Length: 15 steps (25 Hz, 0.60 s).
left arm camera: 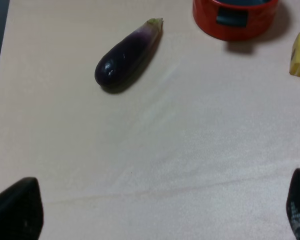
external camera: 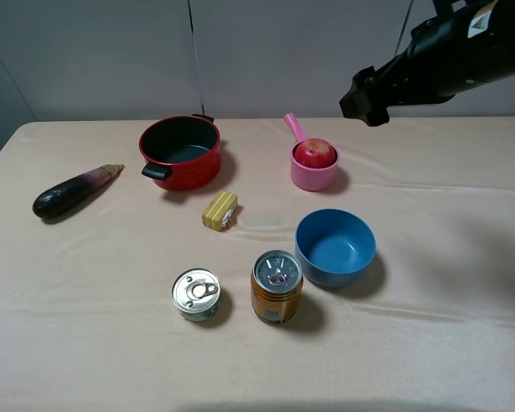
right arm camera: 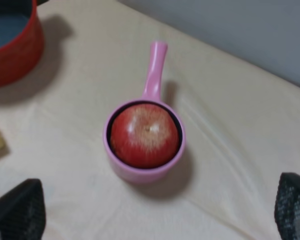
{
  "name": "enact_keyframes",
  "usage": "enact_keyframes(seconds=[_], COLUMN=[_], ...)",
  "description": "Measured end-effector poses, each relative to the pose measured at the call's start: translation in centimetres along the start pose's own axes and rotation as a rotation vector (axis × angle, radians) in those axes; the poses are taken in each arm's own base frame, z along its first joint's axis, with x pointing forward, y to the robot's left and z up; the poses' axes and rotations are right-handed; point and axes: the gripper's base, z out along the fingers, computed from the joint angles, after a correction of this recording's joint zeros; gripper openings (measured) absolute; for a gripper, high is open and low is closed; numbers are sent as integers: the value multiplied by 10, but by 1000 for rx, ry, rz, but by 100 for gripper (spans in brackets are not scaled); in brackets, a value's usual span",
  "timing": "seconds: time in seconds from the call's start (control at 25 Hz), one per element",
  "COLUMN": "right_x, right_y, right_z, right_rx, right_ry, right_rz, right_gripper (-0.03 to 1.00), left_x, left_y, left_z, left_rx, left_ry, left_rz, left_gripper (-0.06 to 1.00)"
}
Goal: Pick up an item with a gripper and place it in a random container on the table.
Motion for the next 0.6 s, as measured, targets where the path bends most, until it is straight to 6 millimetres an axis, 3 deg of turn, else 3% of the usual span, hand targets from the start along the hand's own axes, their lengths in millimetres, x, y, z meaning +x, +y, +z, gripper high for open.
enact_keyframes(seconds=[0.16,0.6], right_x=[8,57], right_y=[1,6], right_z=[-20,-93], right_rx=[-2,-2], right_ry=[23,88], right_rz=[15,81], right_gripper=[69,69], left_x=[0,0], left_y=[0,0], left_z=[0,0], left_rx=[0,0], left_ry=[0,0], left_rz=[0,0], left_gripper=[99,99])
